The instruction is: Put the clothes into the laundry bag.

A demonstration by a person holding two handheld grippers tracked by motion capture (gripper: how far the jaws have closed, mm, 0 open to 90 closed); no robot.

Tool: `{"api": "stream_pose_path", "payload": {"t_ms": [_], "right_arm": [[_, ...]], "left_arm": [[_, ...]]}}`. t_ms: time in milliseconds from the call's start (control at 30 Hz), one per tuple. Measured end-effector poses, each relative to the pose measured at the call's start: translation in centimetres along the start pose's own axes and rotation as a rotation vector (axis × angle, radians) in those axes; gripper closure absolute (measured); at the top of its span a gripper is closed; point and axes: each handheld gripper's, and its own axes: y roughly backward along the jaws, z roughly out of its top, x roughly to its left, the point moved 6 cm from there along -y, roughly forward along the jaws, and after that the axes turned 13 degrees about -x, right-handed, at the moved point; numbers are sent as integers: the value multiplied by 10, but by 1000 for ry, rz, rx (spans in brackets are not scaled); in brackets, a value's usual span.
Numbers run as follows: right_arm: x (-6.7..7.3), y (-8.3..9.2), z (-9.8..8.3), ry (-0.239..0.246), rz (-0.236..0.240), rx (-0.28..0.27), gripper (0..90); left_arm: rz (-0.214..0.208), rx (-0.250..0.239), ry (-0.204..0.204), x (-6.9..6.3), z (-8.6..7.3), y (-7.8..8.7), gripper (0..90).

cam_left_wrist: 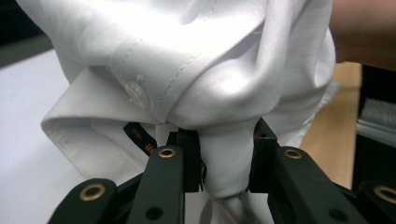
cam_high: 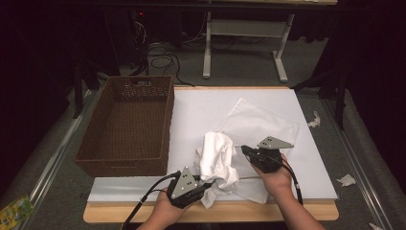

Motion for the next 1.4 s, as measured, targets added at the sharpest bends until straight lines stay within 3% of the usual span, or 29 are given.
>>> {"api": "stream_pose_path", "payload": {"t_ms": [100,167,300,500,600,733,900,1000,1033,1067,1100,1167,1200,1233,1267,1400], "right_arm": [[-2,0,3,-19,4,-16,892],[-3,1,5,-28,3,-21,892],[-4,6,15,-38,7,-63,892],[-1,15,23,-41,11,-105,892],[2,17,26,-37,15,-124,893],[1,20,28,-42,14,-132,894],[0,19,28,-56,19,-133,893],[1,19,28,-57,24,-132,894],[2,19,27,-60,26,-132,893],[3,18,27,-57,26,-131,894],[4,18,27,-52,28,-131,894],[4,19,28,-52,28,-135,894],[4,19,28,-52,28,-135,894],[2,21,28,-58,20,-139,894],[2,21,28,-58,20,-139,894],[-4,22,28,-69,11,-147,894]], "left_arm": [[-50,-2,-12,-8,2,-2,733],[-54,9,-13,-8,1,-3,732],[-91,42,32,-8,-4,-10,728],[-97,64,39,-6,-4,-18,714],[-81,57,76,0,-3,-23,690],[-48,31,170,6,-2,-28,496],[0,-5,194,7,1,-32,257],[19,-31,255,10,5,-38,228],[24,-33,270,12,5,-42,271],[31,-41,280,14,5,-45,387],[33,-48,287,16,5,-48,558],[-11,-41,285,14,3,-51,744],[-41,-31,276,11,1,-51,744],[-86,7,243,4,-3,-49,754],[-86,7,243,4,-3,-49,756],[-152,65,210,-5,-9,-46,758]]}}
